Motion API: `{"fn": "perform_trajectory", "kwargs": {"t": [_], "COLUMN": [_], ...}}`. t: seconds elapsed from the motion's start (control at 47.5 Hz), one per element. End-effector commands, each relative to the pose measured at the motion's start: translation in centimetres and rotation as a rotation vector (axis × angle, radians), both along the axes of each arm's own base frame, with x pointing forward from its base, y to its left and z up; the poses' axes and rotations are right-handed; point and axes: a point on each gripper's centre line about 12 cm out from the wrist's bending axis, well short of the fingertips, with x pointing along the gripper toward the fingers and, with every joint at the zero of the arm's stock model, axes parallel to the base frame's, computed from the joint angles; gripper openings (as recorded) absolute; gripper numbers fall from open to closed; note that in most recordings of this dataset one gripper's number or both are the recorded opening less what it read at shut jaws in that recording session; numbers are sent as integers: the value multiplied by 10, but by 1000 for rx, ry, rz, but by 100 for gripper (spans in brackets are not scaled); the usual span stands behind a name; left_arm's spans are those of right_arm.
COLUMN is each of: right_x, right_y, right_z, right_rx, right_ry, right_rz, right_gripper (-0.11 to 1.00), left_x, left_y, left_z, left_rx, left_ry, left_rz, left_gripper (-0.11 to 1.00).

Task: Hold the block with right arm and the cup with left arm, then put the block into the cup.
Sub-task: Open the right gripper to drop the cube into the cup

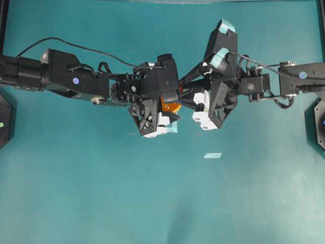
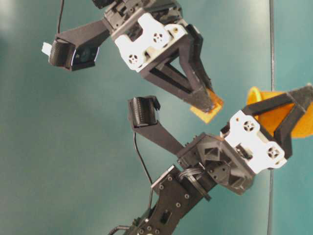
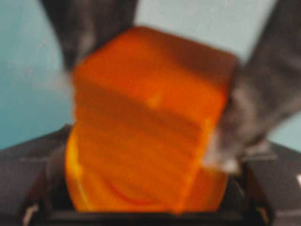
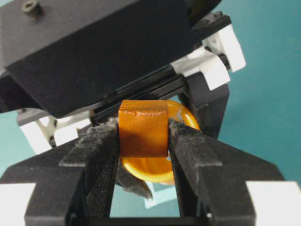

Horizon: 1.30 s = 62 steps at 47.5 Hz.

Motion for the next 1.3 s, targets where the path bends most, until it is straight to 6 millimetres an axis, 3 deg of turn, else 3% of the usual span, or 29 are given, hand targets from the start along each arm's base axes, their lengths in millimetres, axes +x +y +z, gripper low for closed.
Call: {"fn": "perform_trajectory", "kwargs": {"t": [0.0,0.358,0.505,0.652,1.283], "right_x": [3,2,2,2,1], "right_y": [0,-2,-2,-2,-3], "right_z": [14,9,8,8,7], "right_rx": [-16,-30,-32,-30,-34], "right_ry": [-25,18,22,23,41], "right_rz": [3,-7,-8,-9,-15], "right_gripper": [40,40,55,62,62], "left_x": [5,14,15,15,14], "left_y": [0,2,2,2,2], "left_z": [17,23,24,24,23], "left_rx": [2,10,11,13,11], "left_ry": [-51,-72,-75,-76,-71], "left_rz": [1,-3,-3,-4,-3], "left_gripper": [65,65,65,65,65]}}
